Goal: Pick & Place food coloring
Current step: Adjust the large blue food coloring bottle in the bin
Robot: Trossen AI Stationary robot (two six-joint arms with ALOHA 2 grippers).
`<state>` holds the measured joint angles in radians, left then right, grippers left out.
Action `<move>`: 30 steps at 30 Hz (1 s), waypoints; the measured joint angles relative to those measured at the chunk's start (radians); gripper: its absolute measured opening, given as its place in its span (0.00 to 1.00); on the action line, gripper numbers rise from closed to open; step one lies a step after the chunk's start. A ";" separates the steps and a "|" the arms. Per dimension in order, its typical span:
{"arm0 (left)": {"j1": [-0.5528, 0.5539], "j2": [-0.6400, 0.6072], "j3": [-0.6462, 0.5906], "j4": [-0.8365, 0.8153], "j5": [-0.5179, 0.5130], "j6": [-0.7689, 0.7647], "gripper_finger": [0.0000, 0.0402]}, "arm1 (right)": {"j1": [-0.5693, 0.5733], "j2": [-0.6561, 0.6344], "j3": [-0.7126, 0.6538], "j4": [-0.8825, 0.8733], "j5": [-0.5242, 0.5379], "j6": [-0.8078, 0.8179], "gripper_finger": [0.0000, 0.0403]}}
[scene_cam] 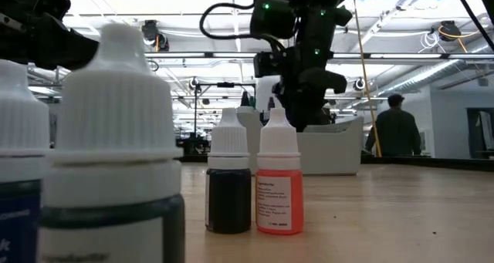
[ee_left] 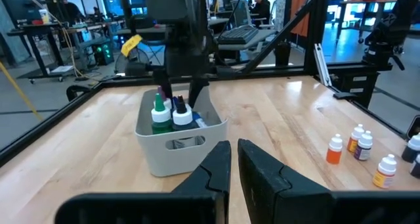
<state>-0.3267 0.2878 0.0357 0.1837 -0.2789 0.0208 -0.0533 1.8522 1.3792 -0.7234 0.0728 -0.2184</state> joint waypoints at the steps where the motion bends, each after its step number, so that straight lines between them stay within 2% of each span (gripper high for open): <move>1: 0.000 0.000 0.000 0.000 0.000 -0.004 0.09 | 0.003 -0.004 0.000 -0.001 0.001 0.001 0.29; 14: 0.000 0.000 0.000 -0.008 0.000 -0.008 0.09 | 0.073 -0.055 0.000 0.021 0.004 -0.003 0.29; 25: 0.000 0.000 0.000 -0.006 0.000 -0.008 0.09 | 0.082 -0.063 0.000 0.057 0.001 -0.003 0.25; 30: 0.000 0.000 0.000 -0.007 0.000 -0.008 0.09 | 0.082 -0.063 0.000 0.106 -0.059 -0.003 0.28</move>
<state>-0.3271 0.2875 0.0357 0.1768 -0.2790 0.0132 0.0284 1.7893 1.3792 -0.6179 0.0134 -0.2218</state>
